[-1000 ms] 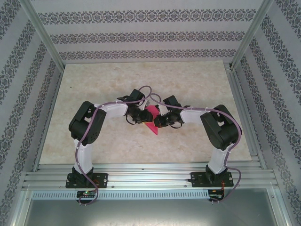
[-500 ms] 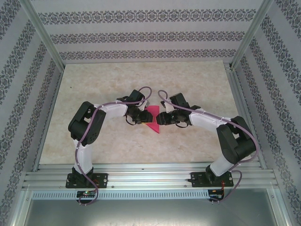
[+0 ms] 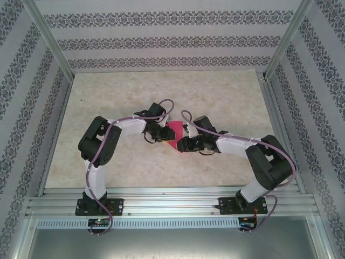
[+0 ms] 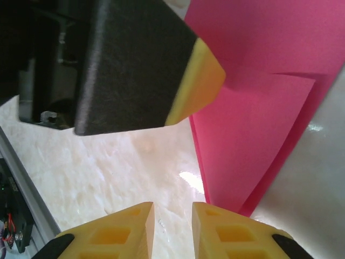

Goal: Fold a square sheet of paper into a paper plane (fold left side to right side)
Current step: Third fold the triangle at the center of the table.

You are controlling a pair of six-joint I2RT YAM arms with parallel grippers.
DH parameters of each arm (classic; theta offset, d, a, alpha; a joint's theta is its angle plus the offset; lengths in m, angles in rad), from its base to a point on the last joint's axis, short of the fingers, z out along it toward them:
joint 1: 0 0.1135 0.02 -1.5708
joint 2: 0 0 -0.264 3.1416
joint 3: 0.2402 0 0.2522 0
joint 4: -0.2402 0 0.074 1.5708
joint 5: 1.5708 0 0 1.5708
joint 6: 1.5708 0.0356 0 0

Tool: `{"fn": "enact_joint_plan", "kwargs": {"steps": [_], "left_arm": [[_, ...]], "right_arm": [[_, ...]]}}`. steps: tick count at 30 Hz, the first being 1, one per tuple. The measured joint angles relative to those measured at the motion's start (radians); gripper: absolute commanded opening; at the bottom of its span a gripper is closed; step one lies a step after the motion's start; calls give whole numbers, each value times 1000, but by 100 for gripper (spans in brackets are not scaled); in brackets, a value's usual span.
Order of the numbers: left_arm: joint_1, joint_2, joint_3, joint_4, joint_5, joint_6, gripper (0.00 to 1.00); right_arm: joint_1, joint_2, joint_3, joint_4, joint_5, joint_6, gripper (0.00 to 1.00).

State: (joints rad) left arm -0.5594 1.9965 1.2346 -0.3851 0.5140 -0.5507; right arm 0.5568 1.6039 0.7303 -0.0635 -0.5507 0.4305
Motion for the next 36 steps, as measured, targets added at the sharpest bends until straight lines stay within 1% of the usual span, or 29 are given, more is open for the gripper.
{"fn": "enact_joint_plan", "kwargs": {"steps": [7, 22, 28, 34, 36], "left_arm": [[0, 0, 0, 0, 0, 0, 32], [0, 0, 0, 0, 0, 1, 32], [0, 0, 0, 0, 1, 4, 34], [-5, -9, 1, -1, 2, 4, 35], [-5, -19, 2, -5, 1, 3, 35]], "right_arm": [[26, 76, 0, 29, -5, 22, 23], [29, 96, -16, 39, 4, 31, 19], [-3, 103, -24, 38, -11, 76, 11], [-10, 117, -22, 33, -25, 125, 0], [-12, 120, -22, 35, -28, 146, 0]]}}
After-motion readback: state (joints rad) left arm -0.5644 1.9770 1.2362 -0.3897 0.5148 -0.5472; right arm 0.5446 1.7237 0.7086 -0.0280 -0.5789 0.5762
